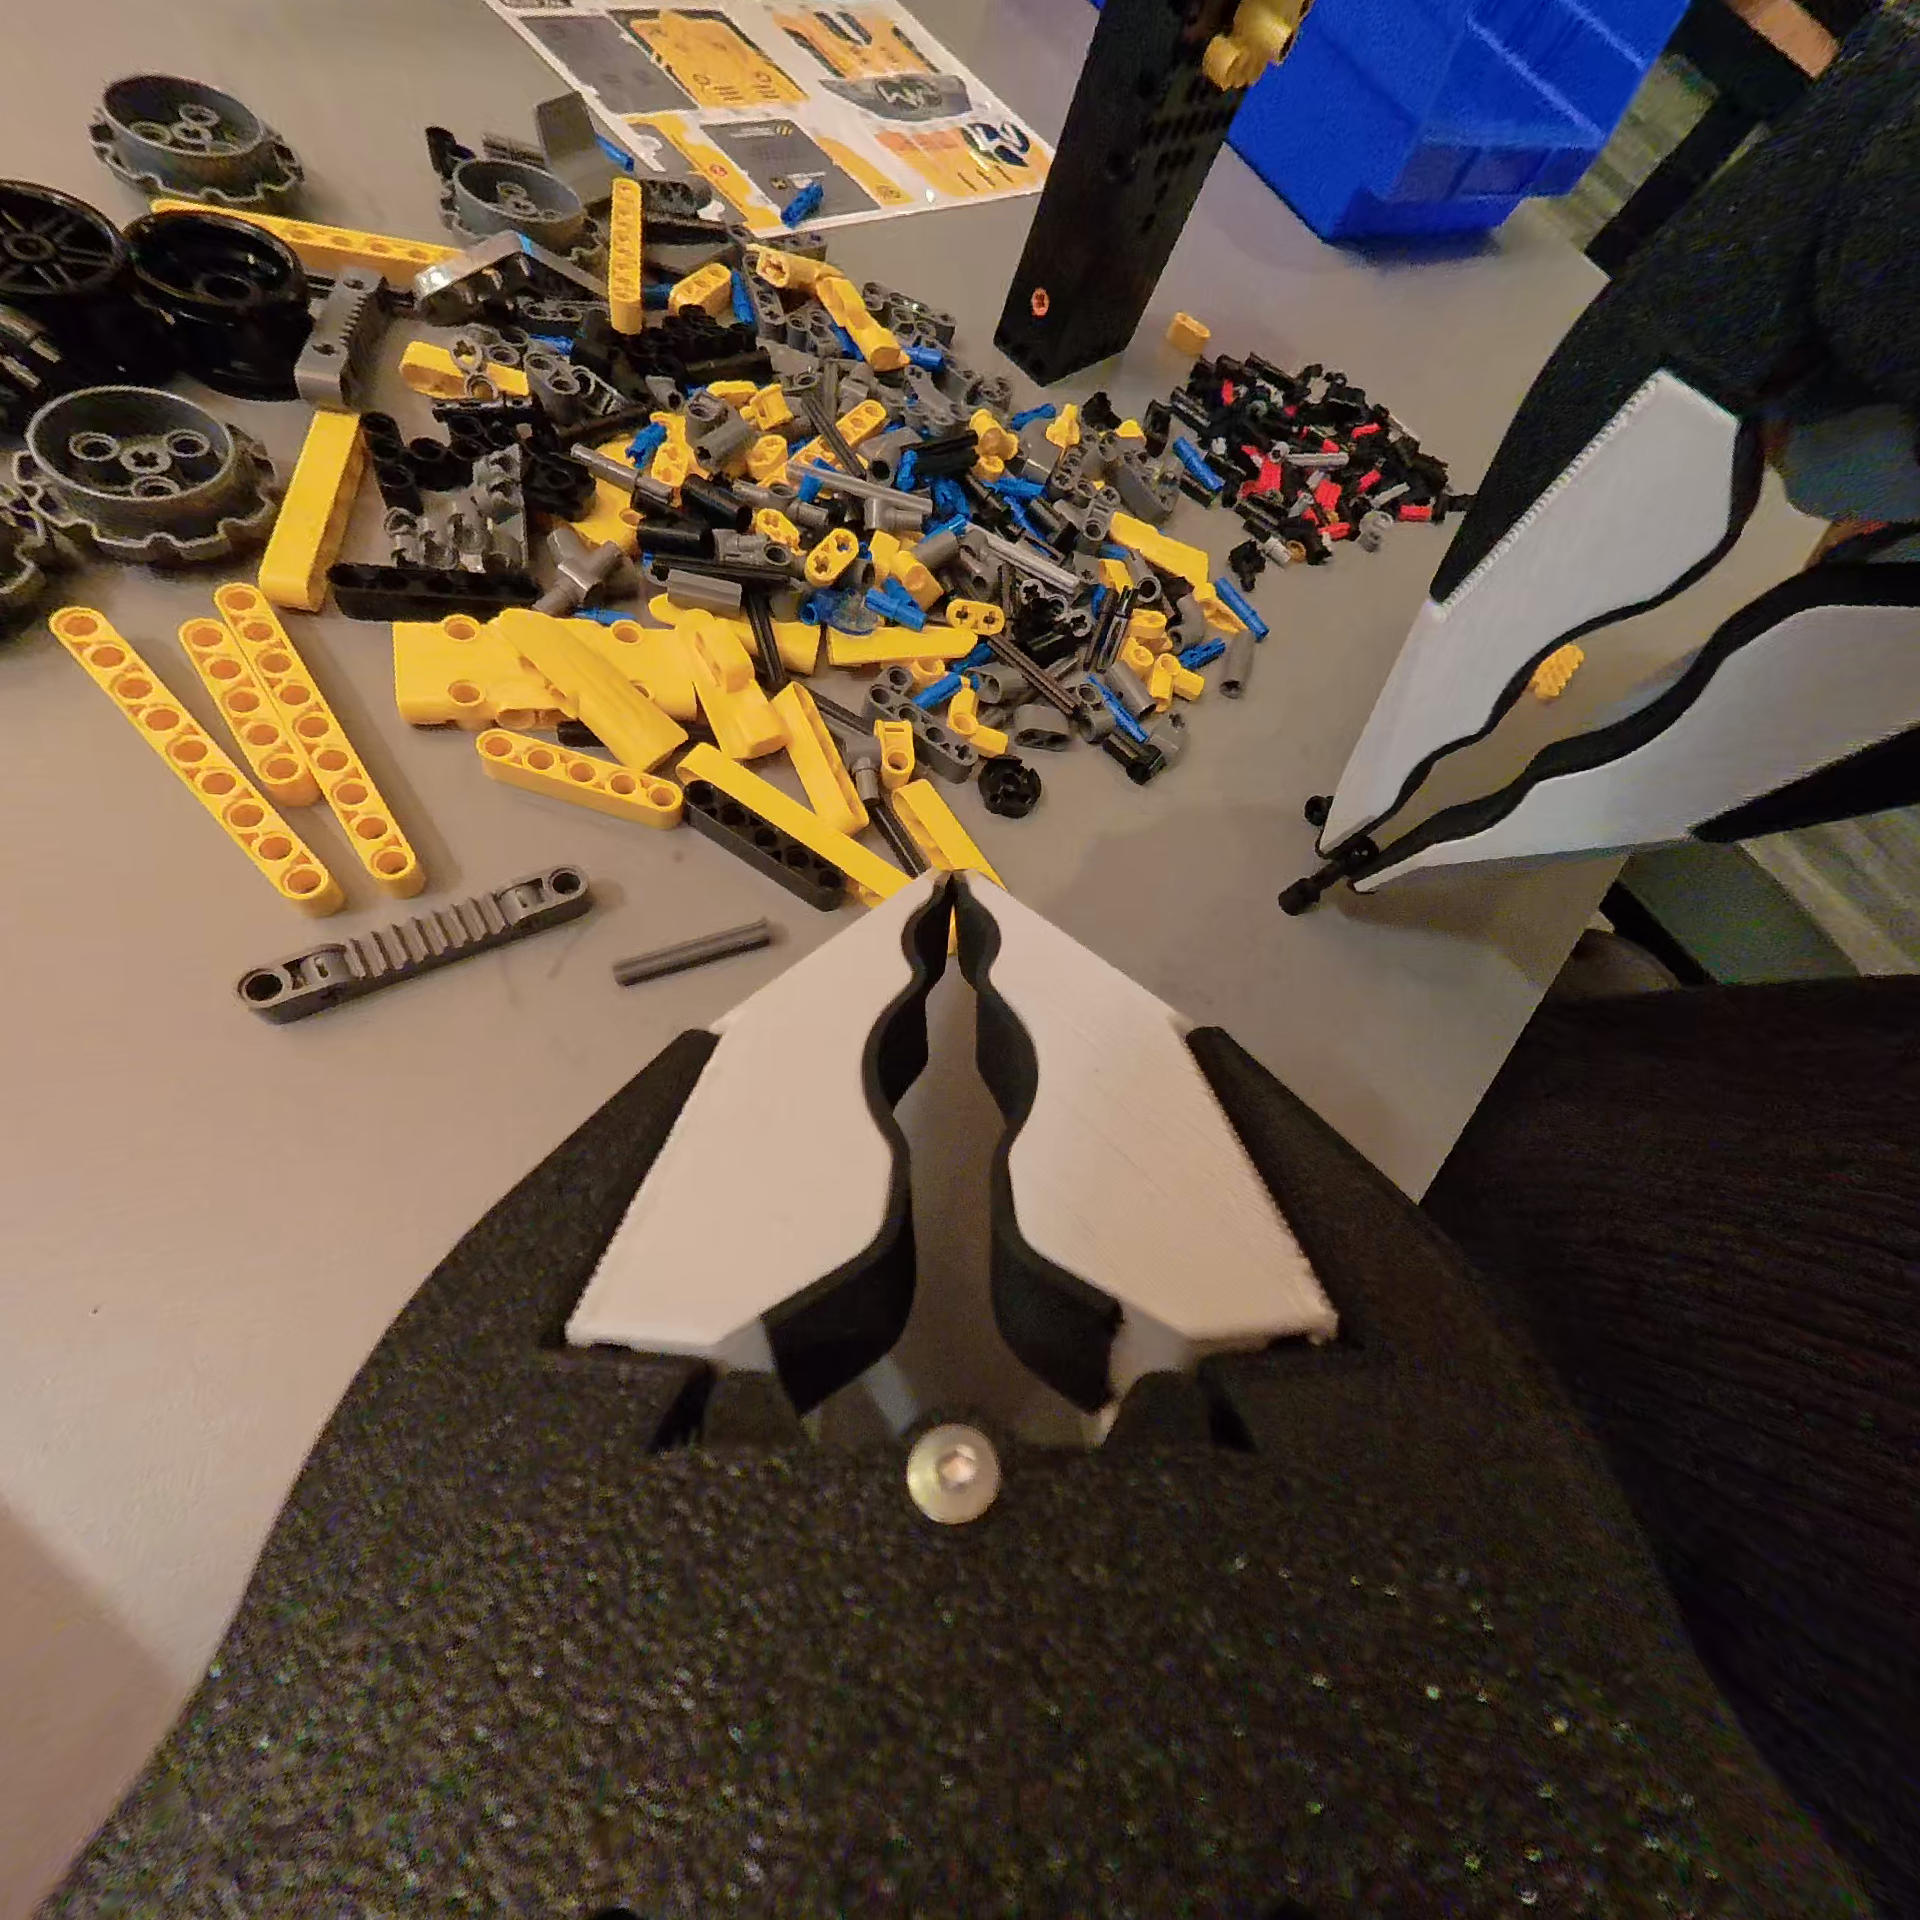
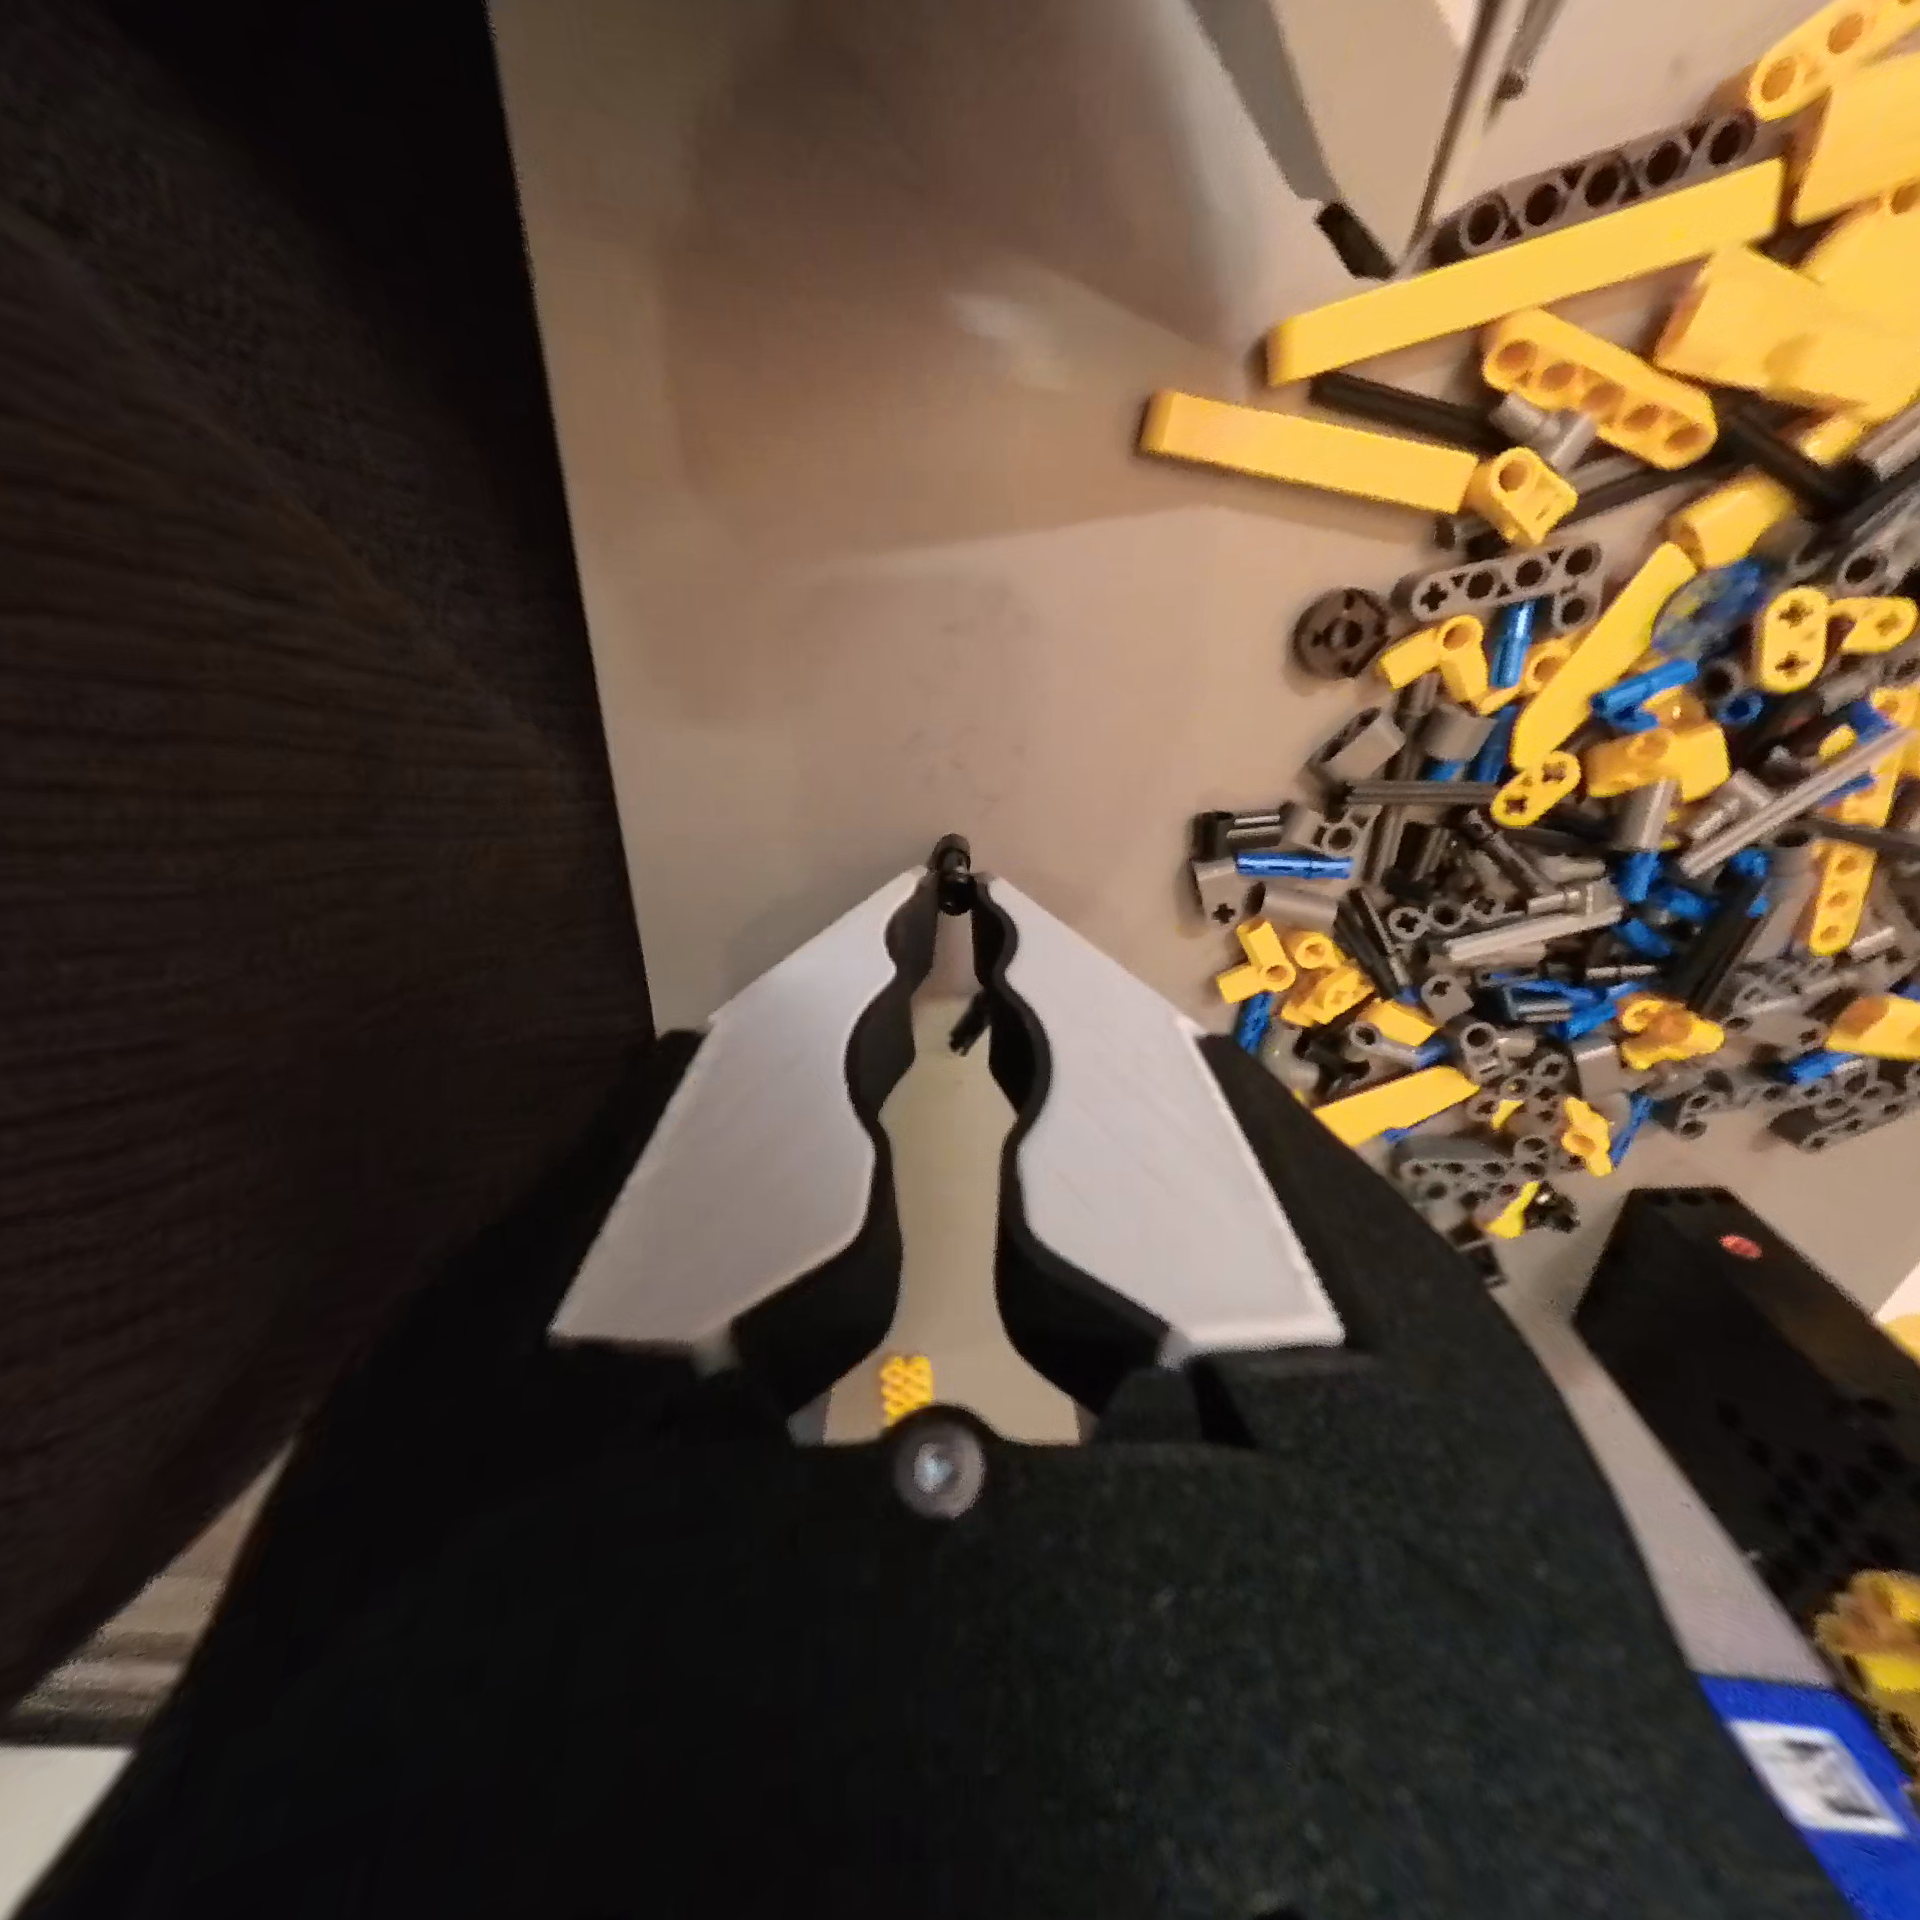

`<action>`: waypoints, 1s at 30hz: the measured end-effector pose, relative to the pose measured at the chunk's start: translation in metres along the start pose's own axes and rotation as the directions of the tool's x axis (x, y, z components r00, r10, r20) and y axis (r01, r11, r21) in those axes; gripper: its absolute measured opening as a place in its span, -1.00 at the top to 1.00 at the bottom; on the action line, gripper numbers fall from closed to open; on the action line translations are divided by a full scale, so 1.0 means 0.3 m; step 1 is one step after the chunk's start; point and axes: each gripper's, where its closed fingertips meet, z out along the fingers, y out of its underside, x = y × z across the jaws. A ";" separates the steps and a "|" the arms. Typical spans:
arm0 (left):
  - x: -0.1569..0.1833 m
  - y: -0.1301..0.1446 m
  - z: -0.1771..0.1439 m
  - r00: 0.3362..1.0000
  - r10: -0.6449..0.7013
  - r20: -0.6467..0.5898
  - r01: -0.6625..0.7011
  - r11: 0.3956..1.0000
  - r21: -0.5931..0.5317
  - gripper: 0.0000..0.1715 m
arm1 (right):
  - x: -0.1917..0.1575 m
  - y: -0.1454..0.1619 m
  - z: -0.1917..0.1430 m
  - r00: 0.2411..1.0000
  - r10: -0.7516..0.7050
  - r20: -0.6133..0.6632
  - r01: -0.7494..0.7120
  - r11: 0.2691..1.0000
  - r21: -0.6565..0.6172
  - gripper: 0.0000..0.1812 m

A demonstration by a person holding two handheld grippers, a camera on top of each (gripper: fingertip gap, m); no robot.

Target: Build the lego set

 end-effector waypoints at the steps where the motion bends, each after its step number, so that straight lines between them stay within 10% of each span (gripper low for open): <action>1: 0.000 -0.001 -0.001 1.000 0.002 0.001 -0.002 1.000 0.003 1.00 | 0.000 0.001 0.000 0.999 0.044 0.002 -0.044 0.999 -0.001 0.95; 8: 0.004 -0.008 -0.010 1.000 -0.015 -0.023 0.016 1.000 0.023 1.00 | 0.000 0.014 0.002 0.973 0.230 0.029 -0.231 0.972 0.050 0.95; 25: 0.008 -0.015 -0.020 0.997 -0.044 -0.059 0.046 0.998 0.042 1.00 | 0.006 0.030 0.023 0.995 0.085 -0.051 -0.084 0.996 0.025 0.94; 30: 0.053 -0.041 -0.046 0.986 -0.022 -0.164 0.039 0.994 0.102 0.99 | 0.031 -0.030 -0.048 0.982 0.187 -0.031 -0.168 0.934 0.314 0.94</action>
